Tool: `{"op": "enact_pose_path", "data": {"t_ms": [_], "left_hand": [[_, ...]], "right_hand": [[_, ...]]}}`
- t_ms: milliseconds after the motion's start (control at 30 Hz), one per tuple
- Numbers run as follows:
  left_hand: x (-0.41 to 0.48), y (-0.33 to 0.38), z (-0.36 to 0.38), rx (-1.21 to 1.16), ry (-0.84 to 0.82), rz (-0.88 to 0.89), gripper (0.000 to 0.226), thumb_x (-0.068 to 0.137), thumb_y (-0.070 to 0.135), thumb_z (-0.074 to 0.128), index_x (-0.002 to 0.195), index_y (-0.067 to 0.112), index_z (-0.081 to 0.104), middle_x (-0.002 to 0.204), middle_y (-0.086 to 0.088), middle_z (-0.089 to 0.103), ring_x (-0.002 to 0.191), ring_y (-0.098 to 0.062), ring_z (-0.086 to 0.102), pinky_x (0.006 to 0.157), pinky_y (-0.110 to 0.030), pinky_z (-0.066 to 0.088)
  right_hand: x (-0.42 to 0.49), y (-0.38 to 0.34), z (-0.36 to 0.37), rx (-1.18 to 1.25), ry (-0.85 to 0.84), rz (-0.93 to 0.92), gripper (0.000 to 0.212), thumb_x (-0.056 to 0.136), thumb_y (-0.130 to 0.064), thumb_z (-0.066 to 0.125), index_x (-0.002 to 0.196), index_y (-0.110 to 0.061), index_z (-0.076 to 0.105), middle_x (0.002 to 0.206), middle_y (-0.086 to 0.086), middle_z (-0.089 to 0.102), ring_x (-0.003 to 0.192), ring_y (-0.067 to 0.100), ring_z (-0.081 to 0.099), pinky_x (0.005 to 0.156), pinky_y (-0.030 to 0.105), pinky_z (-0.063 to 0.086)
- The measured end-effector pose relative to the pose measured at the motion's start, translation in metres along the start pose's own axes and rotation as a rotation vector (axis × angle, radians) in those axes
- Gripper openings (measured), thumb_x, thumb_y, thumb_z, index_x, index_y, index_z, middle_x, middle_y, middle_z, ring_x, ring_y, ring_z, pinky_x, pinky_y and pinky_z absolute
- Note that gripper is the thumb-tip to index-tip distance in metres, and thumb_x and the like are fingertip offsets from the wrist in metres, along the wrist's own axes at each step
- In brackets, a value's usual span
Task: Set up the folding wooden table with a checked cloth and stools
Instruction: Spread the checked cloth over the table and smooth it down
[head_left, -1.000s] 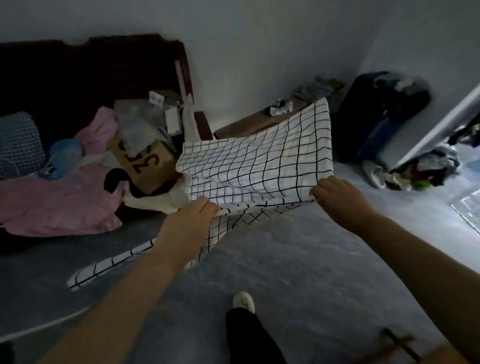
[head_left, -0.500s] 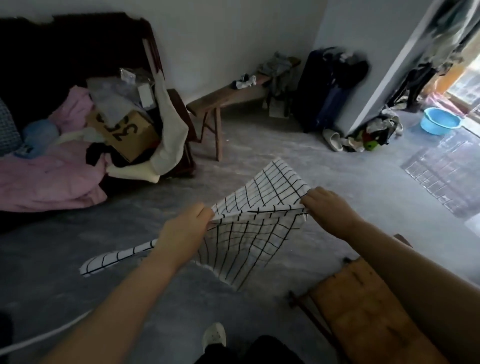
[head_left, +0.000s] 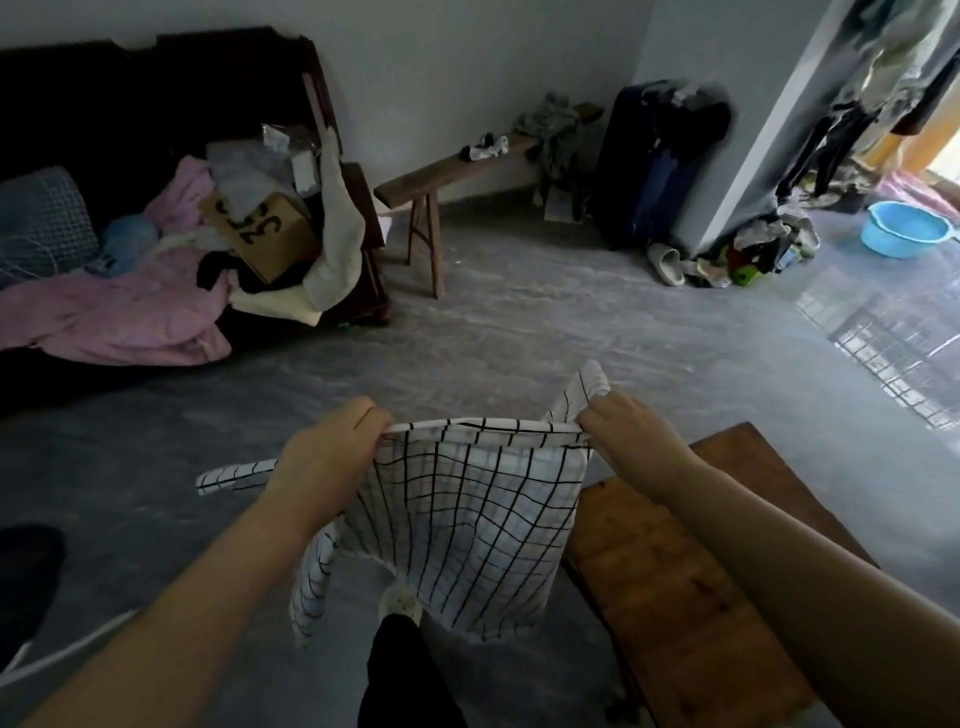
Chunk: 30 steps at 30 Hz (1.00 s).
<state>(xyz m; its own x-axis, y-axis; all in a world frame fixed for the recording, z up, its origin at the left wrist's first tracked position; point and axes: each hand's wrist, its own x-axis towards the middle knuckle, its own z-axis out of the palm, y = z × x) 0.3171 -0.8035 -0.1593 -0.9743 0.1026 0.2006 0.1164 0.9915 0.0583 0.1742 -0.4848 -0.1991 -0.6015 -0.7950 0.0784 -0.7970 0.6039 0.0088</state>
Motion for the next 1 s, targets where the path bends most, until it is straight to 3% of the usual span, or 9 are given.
{"op": "enact_pose_path", "data": {"t_ms": [200,267,367,533,667,900,1000], "left_hand": [[-0.022,0.070,-0.012,0.049,0.043,-0.010,0.012,0.080,0.007,0.069,0.082,0.013,0.058,0.077,-0.002,0.050,0.051,-0.017,0.045,0.036,-0.017,0.013],[-0.025,0.085,-0.015,0.045,0.055,-0.014,0.011,0.082,0.009,0.067,0.081,0.013,0.057,0.077,-0.001,0.050,0.050,-0.016,0.044,0.035,-0.017,0.014],[-0.026,0.099,-0.018,0.042,0.053,-0.008,0.011,0.082,0.010,0.068,0.082,0.015,0.057,0.079,0.000,0.050,0.052,-0.016,0.047,0.031,-0.026,0.029],[-0.013,0.104,-0.019,0.067,0.053,0.023,0.015,0.078,0.008,0.071,0.082,0.014,0.057,0.079,-0.001,0.051,0.050,-0.017,0.046,0.032,-0.025,0.026],[0.000,0.101,-0.013,0.064,0.059,0.023,0.011,0.081,0.011,0.068,0.083,0.014,0.057,0.079,0.000,0.050,0.051,-0.015,0.045,0.033,-0.021,0.023],[0.032,0.078,-0.002,0.065,0.059,-0.053,0.014,0.079,0.011,0.072,0.084,0.014,0.059,0.079,0.000,0.051,0.049,-0.014,0.045,0.030,-0.025,0.031],[0.051,0.059,0.001,0.075,0.067,-0.077,0.018,0.077,0.008,0.074,0.085,0.013,0.059,0.080,-0.001,0.052,0.050,-0.015,0.046,0.031,-0.026,0.033]], "right_hand": [[-0.066,0.013,-0.018,0.052,-0.028,0.044,0.023,0.078,-0.003,0.063,0.098,-0.012,0.059,0.099,0.005,0.057,0.093,0.025,0.052,0.070,0.036,0.046],[-0.079,0.017,-0.022,0.055,-0.014,0.041,0.022,0.079,-0.004,0.063,0.099,-0.011,0.060,0.098,0.005,0.057,0.092,0.024,0.053,0.070,0.034,0.044],[-0.092,0.022,-0.026,0.047,0.016,0.045,0.027,0.071,0.002,0.066,0.093,-0.011,0.060,0.092,0.005,0.057,0.085,0.025,0.055,0.065,0.032,0.044],[-0.097,0.033,-0.025,0.013,-0.012,0.046,0.028,0.078,-0.003,0.061,0.103,-0.015,0.058,0.101,0.001,0.054,0.093,0.020,0.050,0.071,0.028,0.039],[-0.086,0.045,-0.017,-0.013,-0.034,0.033,0.033,0.066,-0.003,0.073,0.093,-0.018,0.059,0.090,-0.001,0.055,0.081,0.018,0.051,0.062,0.027,0.042],[-0.035,0.067,-0.017,-0.051,-0.005,-0.057,0.052,0.037,-0.005,0.089,0.081,-0.019,0.064,0.077,-0.004,0.059,0.067,0.014,0.057,0.052,0.022,0.044],[-0.001,0.079,-0.015,-0.052,0.050,-0.121,0.049,0.038,-0.007,0.090,0.077,-0.017,0.063,0.075,-0.002,0.060,0.065,0.017,0.059,0.053,0.021,0.045]]}}
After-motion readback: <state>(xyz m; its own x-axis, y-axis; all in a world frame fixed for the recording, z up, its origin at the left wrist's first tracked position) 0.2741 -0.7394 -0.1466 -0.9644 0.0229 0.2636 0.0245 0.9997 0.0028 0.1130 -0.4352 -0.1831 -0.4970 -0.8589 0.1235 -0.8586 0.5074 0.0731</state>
